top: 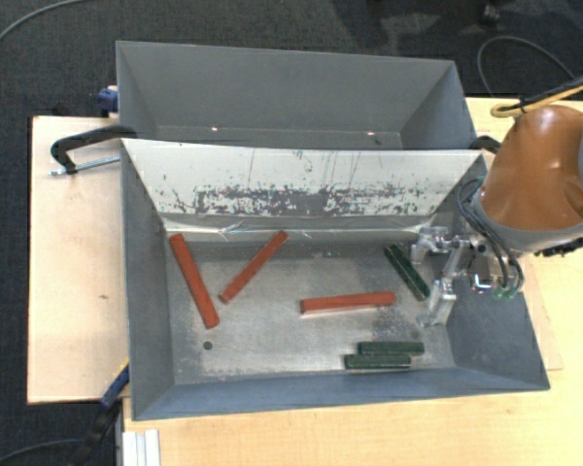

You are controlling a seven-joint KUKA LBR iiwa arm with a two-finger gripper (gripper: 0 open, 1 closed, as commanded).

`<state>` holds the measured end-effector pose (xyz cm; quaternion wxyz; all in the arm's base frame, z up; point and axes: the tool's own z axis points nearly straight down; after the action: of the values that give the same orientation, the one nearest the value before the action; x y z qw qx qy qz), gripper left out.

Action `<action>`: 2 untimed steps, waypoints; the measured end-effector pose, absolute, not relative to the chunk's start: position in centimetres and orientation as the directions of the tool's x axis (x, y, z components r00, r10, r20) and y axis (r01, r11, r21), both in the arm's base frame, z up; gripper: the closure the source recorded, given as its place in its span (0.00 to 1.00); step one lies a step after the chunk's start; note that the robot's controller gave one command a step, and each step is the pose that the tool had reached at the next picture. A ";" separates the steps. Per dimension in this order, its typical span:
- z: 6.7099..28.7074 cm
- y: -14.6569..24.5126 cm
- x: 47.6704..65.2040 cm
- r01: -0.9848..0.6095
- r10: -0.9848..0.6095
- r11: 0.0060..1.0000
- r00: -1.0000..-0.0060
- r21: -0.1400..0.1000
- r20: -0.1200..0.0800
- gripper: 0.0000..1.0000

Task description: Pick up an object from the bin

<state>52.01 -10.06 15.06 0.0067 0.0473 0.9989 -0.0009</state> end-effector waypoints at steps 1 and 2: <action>7.3 -5.5 51.6 0.234 0.234 0.972 -0.972 0.003 0.005 0.00; 7.5 -5.7 51.7 0.235 0.235 0.972 -0.972 0.001 -0.001 1.00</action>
Offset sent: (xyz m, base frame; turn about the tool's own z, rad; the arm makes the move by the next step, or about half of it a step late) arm -0.0036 0.0424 -0.0760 0.1434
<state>51.73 -5.74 7.53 0.0004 0.1181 0.9930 0.0004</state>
